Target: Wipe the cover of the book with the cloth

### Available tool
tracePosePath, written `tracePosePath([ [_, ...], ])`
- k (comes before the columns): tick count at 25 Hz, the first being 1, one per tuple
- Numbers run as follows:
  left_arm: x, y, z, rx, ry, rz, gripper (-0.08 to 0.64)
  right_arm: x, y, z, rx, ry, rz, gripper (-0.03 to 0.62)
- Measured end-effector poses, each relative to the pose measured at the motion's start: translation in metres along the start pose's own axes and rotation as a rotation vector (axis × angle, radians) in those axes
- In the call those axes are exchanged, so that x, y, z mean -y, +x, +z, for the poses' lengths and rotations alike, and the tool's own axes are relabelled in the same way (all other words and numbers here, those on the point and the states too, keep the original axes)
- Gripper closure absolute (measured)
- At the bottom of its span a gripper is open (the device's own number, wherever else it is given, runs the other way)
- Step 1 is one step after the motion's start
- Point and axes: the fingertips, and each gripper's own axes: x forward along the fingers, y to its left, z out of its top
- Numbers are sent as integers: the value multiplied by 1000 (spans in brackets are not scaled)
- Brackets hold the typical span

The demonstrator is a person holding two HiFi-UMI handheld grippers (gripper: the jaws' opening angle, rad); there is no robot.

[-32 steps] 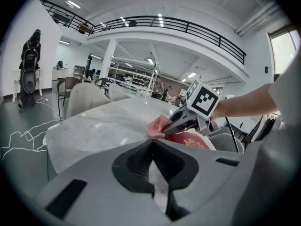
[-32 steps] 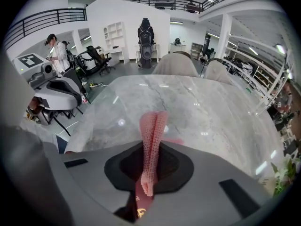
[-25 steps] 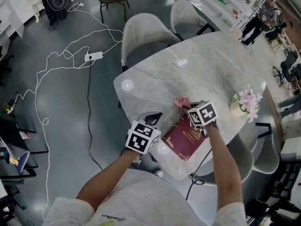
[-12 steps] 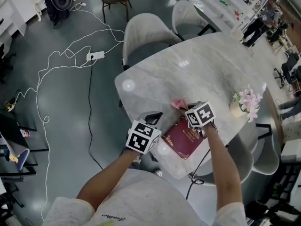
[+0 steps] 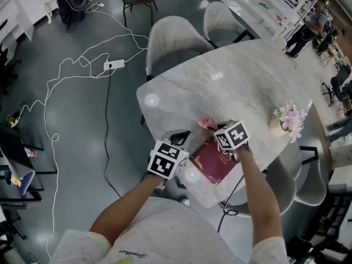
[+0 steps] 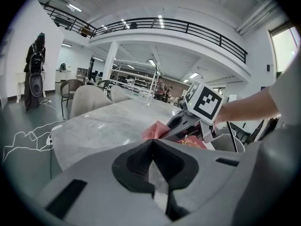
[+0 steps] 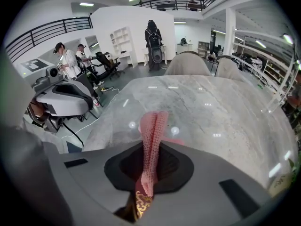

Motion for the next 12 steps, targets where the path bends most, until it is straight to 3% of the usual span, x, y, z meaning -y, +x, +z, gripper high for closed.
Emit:
tracePosePath([
  [12,6,-10,-6,4,1,14,552,-25,2,0,13,-25,31,574],
])
